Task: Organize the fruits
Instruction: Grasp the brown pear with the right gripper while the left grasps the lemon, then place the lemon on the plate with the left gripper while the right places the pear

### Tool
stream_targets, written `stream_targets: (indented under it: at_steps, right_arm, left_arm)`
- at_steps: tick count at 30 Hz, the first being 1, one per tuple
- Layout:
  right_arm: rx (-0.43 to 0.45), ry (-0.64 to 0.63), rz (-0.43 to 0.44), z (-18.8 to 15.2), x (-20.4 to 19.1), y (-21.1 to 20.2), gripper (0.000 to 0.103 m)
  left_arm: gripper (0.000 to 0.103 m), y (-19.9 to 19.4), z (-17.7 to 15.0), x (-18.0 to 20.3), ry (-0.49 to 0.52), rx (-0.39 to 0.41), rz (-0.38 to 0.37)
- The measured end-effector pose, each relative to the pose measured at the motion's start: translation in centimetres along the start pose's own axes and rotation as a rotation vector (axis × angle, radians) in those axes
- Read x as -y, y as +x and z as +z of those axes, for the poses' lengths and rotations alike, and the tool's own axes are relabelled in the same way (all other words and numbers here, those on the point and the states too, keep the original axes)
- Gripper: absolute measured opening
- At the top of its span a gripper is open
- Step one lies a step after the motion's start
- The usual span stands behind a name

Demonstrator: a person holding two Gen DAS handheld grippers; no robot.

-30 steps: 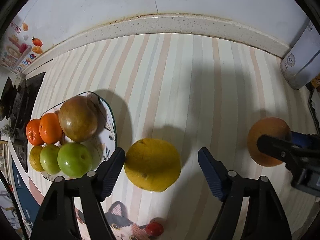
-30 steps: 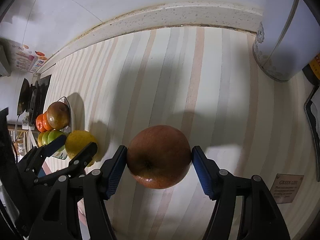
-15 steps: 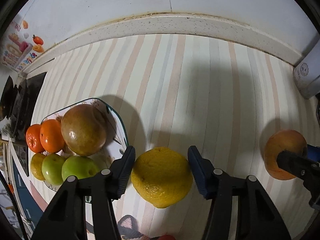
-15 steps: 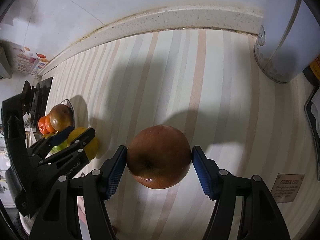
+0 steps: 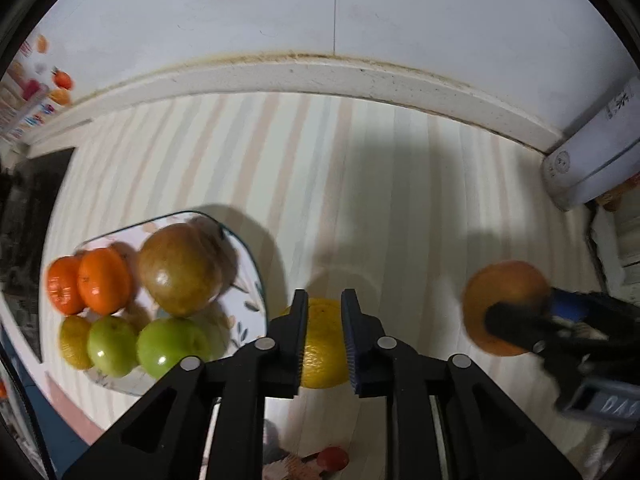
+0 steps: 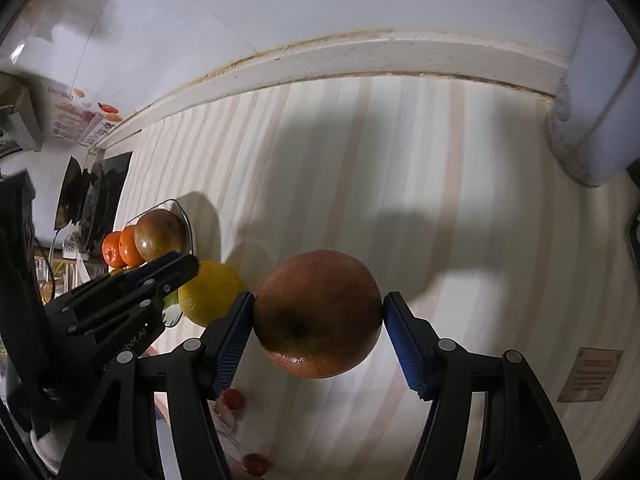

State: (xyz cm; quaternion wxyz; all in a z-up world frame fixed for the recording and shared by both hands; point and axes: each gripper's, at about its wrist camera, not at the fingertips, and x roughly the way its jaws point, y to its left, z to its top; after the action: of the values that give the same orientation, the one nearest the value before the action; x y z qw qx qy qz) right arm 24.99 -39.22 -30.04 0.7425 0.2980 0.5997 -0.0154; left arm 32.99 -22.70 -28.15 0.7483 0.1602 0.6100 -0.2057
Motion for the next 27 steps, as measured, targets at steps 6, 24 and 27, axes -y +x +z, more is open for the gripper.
stream_targets:
  at_steps: [6, 24, 27]
  right_arm:
    - [-0.003, 0.025, 0.004, -0.3, 0.0, 0.6, 0.069]
    - [0.010, 0.091, -0.012, -1.9, 3.0, -0.4, 0.069]
    - [0.008, 0.070, 0.009, -2.1, 1.4, -0.4, 0.069]
  left_arm:
    - [0.052, 2.9, 0.4, 0.3, 0.026, -0.089, -0.068]
    - [0.061, 3.6, -2.3, 2.5, 0.046, -0.109, -0.046]
    - [0.061, 1.1, -2.3, 1.0, 0.009, -0.082, -0.079]
